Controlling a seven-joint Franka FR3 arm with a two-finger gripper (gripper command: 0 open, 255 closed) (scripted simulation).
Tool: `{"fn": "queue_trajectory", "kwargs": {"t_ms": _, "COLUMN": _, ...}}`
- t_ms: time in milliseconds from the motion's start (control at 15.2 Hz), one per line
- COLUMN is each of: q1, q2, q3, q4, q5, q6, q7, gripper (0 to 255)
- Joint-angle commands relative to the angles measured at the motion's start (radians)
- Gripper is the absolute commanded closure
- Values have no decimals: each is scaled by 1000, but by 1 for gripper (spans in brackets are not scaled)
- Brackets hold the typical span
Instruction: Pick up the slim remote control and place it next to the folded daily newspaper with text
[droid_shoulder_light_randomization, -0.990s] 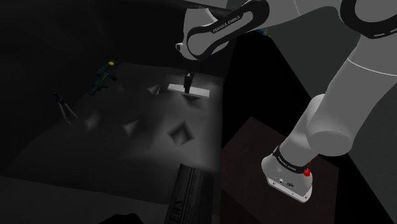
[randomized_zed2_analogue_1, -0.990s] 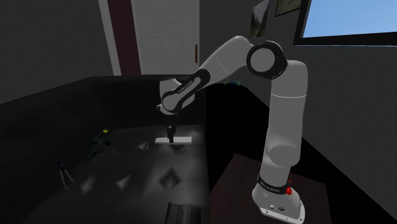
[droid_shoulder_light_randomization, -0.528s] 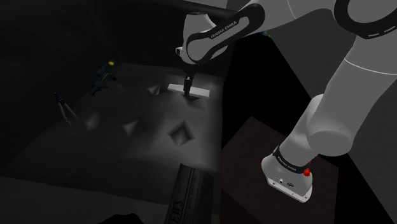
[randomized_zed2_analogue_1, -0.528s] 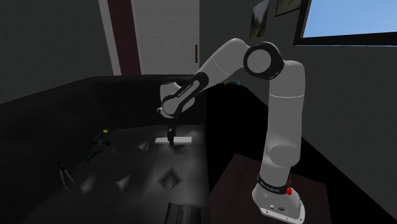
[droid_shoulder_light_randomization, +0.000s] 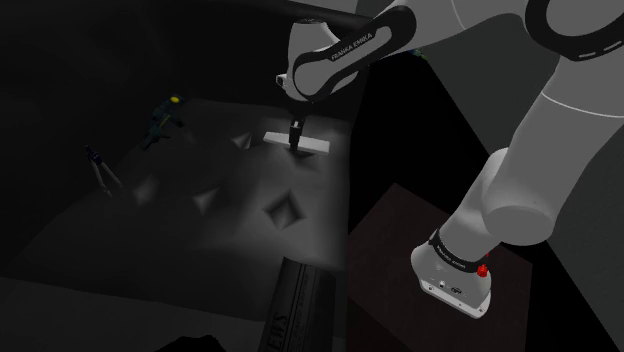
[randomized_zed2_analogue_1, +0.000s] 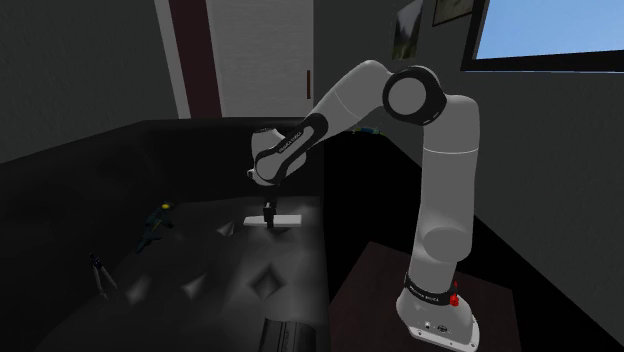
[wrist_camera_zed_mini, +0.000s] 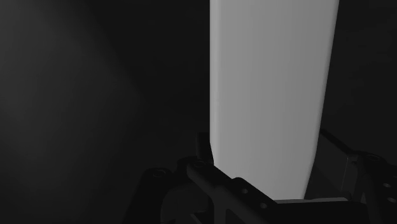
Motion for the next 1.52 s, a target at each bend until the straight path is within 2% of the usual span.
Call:
{"fn": "queue_trajectory", "kwargs": {"t_ms": 0, "q1": 0, "q2": 0, "q3": 0, "q4": 0, "q5": 0, "q6": 0, "q7": 0, "gripper": 255}}
{"fn": "queue_trajectory", "kwargs": {"t_ms": 264, "q1": 0, "q2": 0, "q3": 0, "q4": 0, "q5": 0, "q6": 0, "q7": 0, "gripper": 255}}
{"fn": "queue_trajectory", "kwargs": {"t_ms": 1452, "q1": 2, "q2": -121, "q3": 0, "q4": 112, "q5": -10, "q6": -232, "q7": 5, "gripper": 255}}
